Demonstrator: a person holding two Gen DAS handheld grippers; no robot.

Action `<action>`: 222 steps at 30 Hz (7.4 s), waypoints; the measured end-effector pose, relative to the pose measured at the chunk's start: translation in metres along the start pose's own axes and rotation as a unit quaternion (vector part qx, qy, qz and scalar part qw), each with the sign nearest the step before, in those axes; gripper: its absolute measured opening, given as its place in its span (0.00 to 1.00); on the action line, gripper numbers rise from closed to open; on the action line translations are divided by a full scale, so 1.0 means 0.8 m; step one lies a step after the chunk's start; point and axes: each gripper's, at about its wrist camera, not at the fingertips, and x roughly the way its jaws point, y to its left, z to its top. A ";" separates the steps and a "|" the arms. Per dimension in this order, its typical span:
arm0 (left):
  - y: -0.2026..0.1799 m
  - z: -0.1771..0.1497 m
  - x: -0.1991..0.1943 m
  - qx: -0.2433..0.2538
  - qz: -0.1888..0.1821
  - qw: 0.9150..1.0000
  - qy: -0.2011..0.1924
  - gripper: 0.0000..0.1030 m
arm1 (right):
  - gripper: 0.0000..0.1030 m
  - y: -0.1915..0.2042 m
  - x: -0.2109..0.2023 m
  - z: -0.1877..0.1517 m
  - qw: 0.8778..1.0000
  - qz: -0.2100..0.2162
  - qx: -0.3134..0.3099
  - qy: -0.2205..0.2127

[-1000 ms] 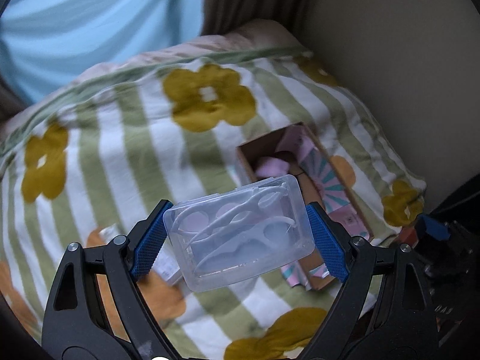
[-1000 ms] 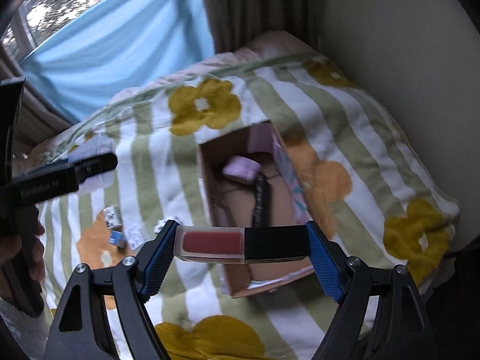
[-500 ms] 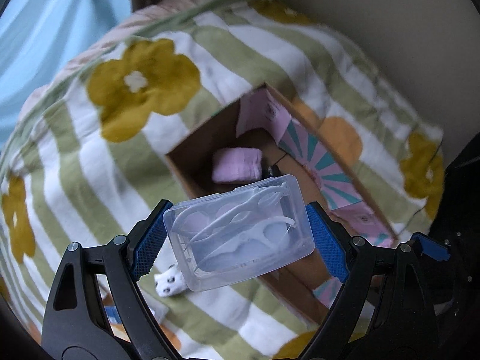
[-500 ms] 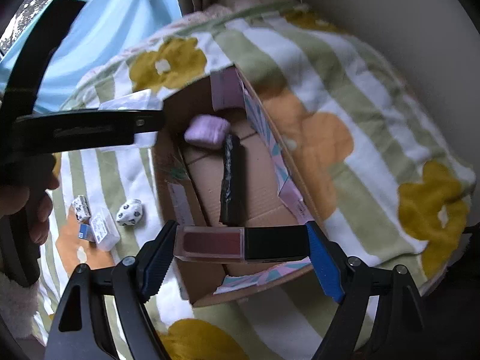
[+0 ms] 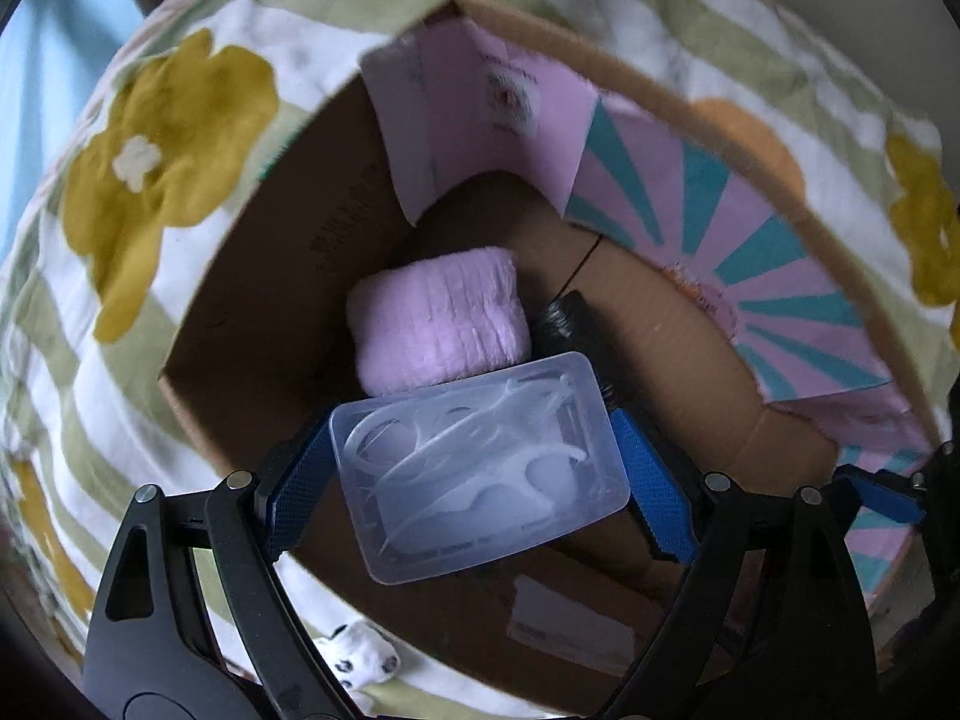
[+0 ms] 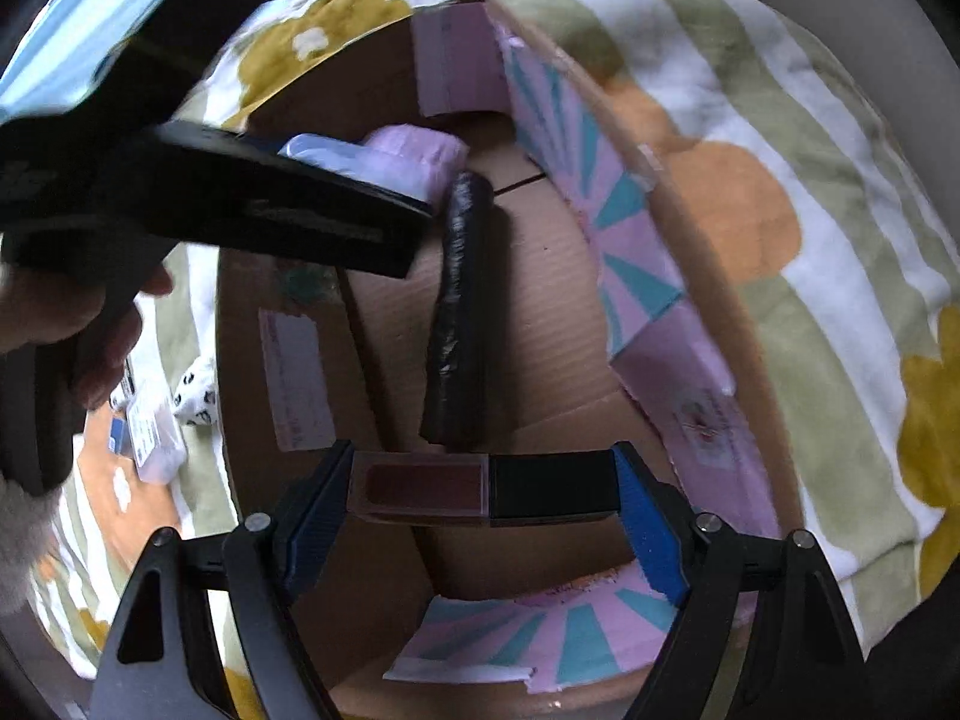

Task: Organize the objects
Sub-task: 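Open both tools to release the clear case and lipstick into the box, then withdraw both tools back over the remaining items on the bed, then grasp the blue cube box with the left tool while the right tool grasps the clear labelled box, then lift and carry the blue box and clear labelled box over the cardboard box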

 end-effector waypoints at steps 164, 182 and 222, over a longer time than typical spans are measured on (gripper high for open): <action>0.281 -0.460 -0.055 -0.277 -0.064 0.946 -0.155 0.33 | 0.54 0.374 0.066 -0.045 0.937 0.071 -0.334 -0.069; 0.224 -0.517 -0.256 -0.386 0.003 0.903 -0.187 0.33 | 0.54 0.356 -0.139 -0.056 0.952 0.055 -0.282 -0.103; 0.096 -0.283 -0.338 -0.251 0.002 0.939 -0.234 0.33 | 0.54 0.095 -0.224 -0.007 0.985 -0.008 -0.100 -0.137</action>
